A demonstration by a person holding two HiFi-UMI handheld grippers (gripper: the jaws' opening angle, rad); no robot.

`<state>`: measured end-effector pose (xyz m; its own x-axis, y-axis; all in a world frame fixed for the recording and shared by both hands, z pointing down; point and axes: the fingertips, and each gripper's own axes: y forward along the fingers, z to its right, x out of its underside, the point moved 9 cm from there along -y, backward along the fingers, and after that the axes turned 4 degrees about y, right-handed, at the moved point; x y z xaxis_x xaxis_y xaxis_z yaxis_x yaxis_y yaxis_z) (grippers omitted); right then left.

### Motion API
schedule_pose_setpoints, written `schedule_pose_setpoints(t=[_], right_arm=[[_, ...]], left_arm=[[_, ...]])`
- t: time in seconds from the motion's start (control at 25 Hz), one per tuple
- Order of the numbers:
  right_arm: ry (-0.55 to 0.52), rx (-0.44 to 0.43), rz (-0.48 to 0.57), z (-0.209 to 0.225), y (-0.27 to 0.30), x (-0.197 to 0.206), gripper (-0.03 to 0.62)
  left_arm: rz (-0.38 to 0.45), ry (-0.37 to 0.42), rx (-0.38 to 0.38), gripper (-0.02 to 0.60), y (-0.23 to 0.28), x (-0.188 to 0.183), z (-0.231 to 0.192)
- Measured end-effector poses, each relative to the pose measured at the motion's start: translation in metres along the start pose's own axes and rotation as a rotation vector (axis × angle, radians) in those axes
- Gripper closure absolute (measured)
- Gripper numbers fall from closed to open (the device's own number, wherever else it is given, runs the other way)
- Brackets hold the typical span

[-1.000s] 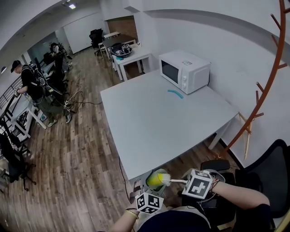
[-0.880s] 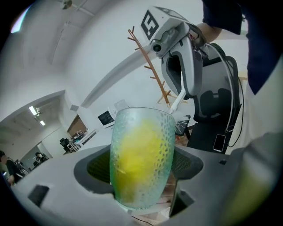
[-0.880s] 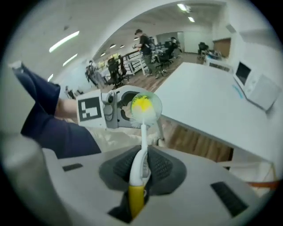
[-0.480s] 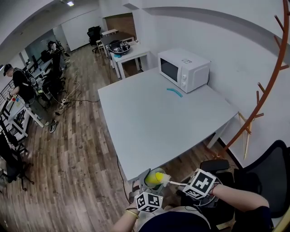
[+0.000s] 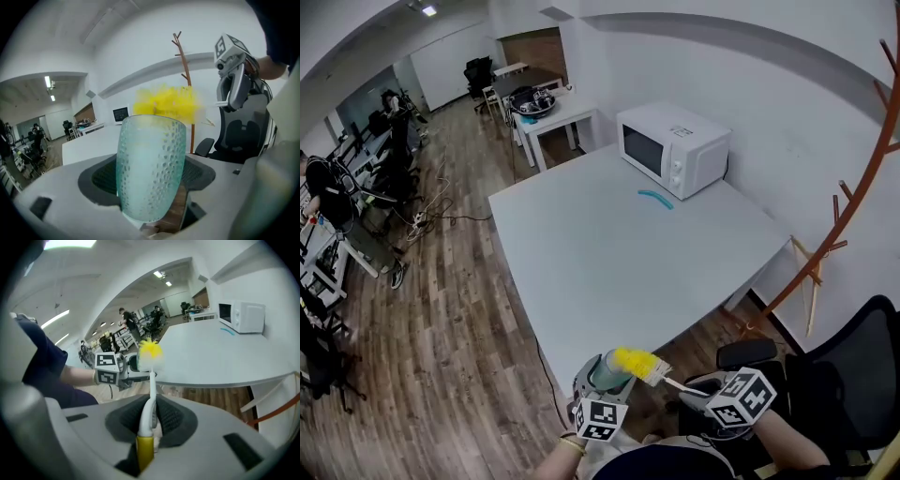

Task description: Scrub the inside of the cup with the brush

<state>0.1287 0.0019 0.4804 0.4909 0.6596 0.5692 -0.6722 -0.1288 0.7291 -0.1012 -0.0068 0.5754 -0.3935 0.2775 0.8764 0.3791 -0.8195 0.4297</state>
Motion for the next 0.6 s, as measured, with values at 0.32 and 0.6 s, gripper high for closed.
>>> schedule_pose_setpoints(t=[0.32, 0.6], right_arm=[[0.297, 0.086, 0.157, 0.023, 0.029, -0.005, 0.541], [0.45, 0.144, 0.258, 0.042, 0.051, -0.029, 0.541]], left_arm=[[0.012, -0.076, 0.117, 0.209, 0.062, 0.011, -0.039], [0.011, -0.118, 0.185, 0.209, 0.125, 0.009, -0.067]])
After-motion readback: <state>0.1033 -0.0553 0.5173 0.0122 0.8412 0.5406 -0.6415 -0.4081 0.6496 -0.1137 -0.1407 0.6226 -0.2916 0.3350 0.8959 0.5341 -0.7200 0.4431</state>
